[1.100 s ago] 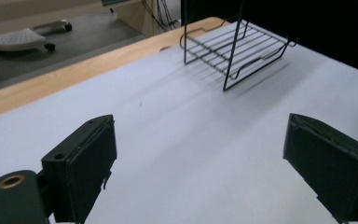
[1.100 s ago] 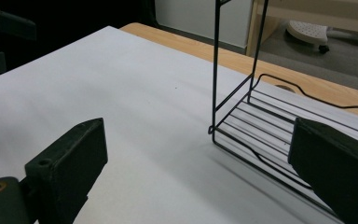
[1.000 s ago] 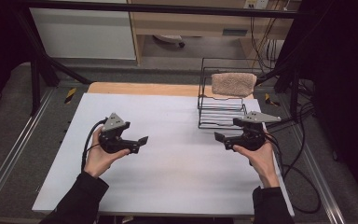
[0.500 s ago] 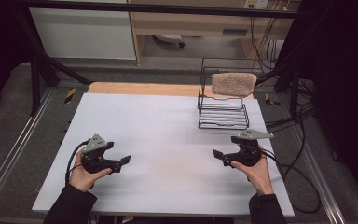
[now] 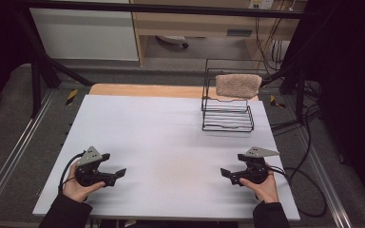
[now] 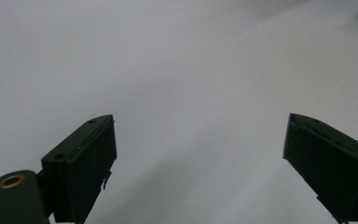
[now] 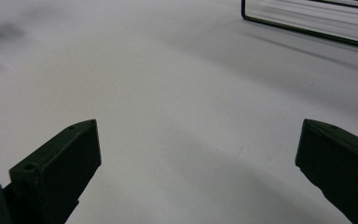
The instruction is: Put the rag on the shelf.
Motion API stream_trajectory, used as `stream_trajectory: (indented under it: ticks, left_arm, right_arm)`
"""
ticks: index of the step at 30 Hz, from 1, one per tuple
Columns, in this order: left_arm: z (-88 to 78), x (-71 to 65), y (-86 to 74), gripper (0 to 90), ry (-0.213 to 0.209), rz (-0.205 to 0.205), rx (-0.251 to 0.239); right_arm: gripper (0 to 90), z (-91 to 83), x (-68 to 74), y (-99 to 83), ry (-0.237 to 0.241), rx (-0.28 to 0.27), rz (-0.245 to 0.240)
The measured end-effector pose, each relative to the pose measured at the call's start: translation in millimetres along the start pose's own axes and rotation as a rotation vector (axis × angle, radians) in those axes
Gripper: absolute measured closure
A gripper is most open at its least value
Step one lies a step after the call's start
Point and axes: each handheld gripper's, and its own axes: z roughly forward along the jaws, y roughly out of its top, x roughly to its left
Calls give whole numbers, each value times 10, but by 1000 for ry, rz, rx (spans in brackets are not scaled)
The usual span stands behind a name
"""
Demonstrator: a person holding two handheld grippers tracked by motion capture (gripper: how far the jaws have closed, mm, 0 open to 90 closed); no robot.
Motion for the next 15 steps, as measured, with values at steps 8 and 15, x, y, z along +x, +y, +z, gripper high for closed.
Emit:
stream_trajectory:
  ticks: [8, 15]
  left_arm:
    - [3, 18, -77, 96, 7, 1, 17]
    - [8, 15, -115, 96, 4, -1, 26]
  right_arm:
    - [8, -98, -39, -144, -3, -4, 20]
    - [8, -64, -37, -166, -8, 12, 17]
